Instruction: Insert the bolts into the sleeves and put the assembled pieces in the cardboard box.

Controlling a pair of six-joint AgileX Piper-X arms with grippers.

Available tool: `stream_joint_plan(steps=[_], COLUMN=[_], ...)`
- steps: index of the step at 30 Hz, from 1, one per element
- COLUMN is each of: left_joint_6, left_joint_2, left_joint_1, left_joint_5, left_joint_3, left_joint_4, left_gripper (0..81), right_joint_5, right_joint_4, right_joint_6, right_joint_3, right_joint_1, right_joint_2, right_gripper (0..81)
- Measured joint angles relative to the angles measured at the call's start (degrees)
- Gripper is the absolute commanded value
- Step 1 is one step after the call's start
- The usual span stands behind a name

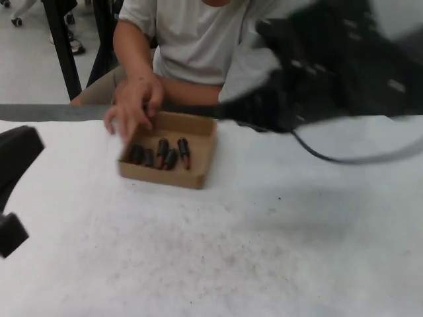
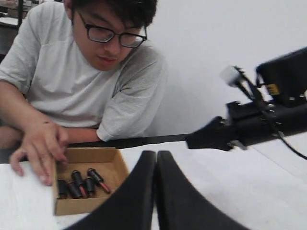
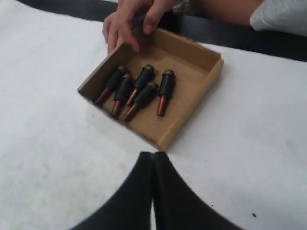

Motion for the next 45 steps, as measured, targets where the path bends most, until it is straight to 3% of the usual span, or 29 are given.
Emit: stream_joint_plan(steps=[12, 17, 24, 32, 45], left_joint_6=[3.4, 3.9, 8.1, 9.0, 9.6], left_joint_2=[-16.0, -19.7, -19.9, -20.0, -20.0], left_joint_1=[0.0, 0.0, 0.0, 0.0, 0.0], left_joint_5=[-9.0, -13.2, -13.8, -13.8, -15.3], left_joint_3=[-0.3, -2.1, -2.6, -0.8, 11.5], left_joint_4=[20.0, 35.7, 41.7, 40.1, 31.0], left_gripper=[0.8, 0.8, 0.8, 0.8, 0.8], right_joint_5=[3.7, 6.1, 8.8, 13.4, 14.7], right_joint_4=[-4.0, 5.5, 25.5, 35.5, 15.2], right_joint_6=[-1.7, -1.7, -1.7, -1.3, -0.9], right_joint_3=[23.6, 27.9, 28.7, 29.9, 52.1], right_joint_1=[-0.1, -0.1, -0.1, -0.1, -0.1], right_joint_2=[-39.5, -56.8, -77.1, -79.1, -78.9], right_gripper=[0.2, 0.2, 0.2, 0.2, 0.2])
